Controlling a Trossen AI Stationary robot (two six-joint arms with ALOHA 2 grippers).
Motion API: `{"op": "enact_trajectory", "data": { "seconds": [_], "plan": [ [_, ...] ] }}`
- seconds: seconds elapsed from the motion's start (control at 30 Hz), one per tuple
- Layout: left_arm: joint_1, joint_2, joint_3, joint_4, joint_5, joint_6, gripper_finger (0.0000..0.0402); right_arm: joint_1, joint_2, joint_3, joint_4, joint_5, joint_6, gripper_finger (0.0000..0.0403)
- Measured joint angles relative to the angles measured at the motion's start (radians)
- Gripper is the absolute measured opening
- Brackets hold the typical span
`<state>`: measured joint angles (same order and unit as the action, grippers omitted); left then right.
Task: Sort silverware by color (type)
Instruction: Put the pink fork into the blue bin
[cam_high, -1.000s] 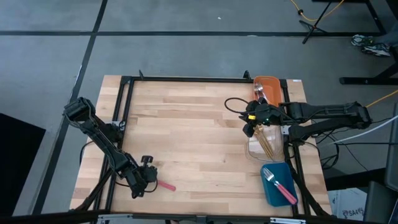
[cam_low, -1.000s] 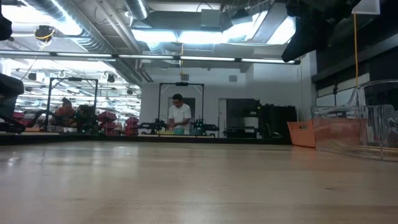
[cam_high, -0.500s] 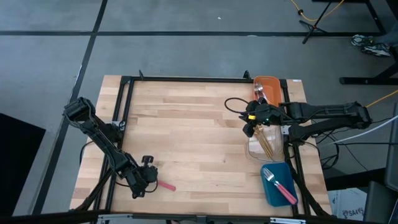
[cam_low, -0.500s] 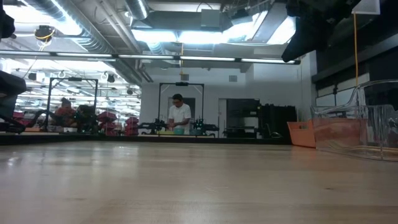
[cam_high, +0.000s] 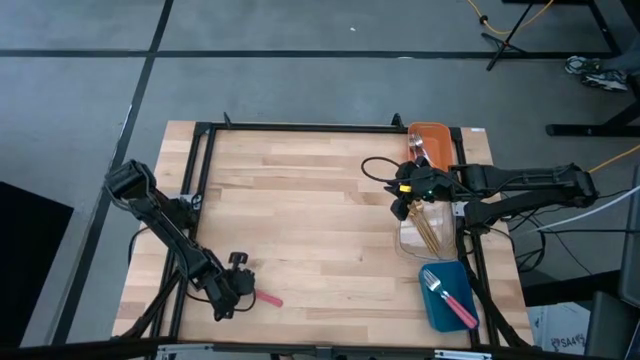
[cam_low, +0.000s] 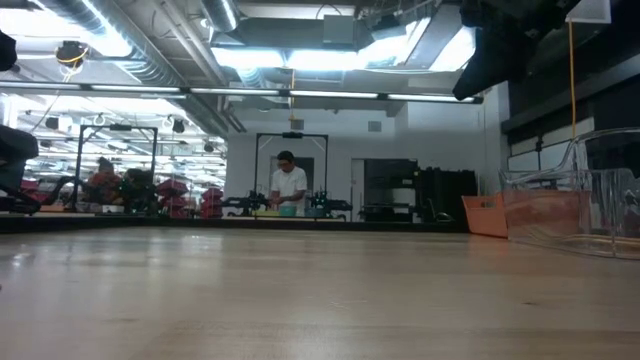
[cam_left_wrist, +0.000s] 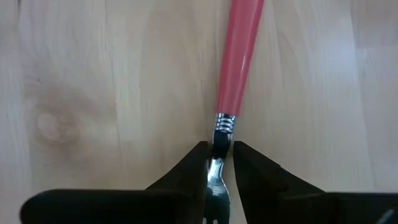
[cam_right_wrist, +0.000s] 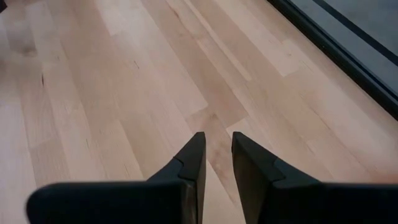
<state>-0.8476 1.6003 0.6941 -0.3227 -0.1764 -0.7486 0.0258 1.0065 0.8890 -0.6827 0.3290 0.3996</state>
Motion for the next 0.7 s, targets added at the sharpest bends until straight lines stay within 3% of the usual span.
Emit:
{"op": "enact_trajectory", "data": {
  "seconds": [0.27, 0.53, 0.7],
  "plan": [
    [-0.001, -0.001, 0.001, 0.004, -0.034, 0.000, 0.0067, 0.000, 0.000, 0.000, 0.000, 0.000, 0.000, 0.0067],
    [0.001, 0.004, 0.026, -0.010, -0.046, 0.000, 0.0020, 0.000, 0.000, 0.000, 0.000, 0.000, 0.000, 0.0067],
    [0.004, 0.005, 0.042, -0.021, -0.051, 0.007, 0.0014, 0.000, 0.000, 0.000, 0.000, 0.000, 0.000, 0.0067]
  ]
}}
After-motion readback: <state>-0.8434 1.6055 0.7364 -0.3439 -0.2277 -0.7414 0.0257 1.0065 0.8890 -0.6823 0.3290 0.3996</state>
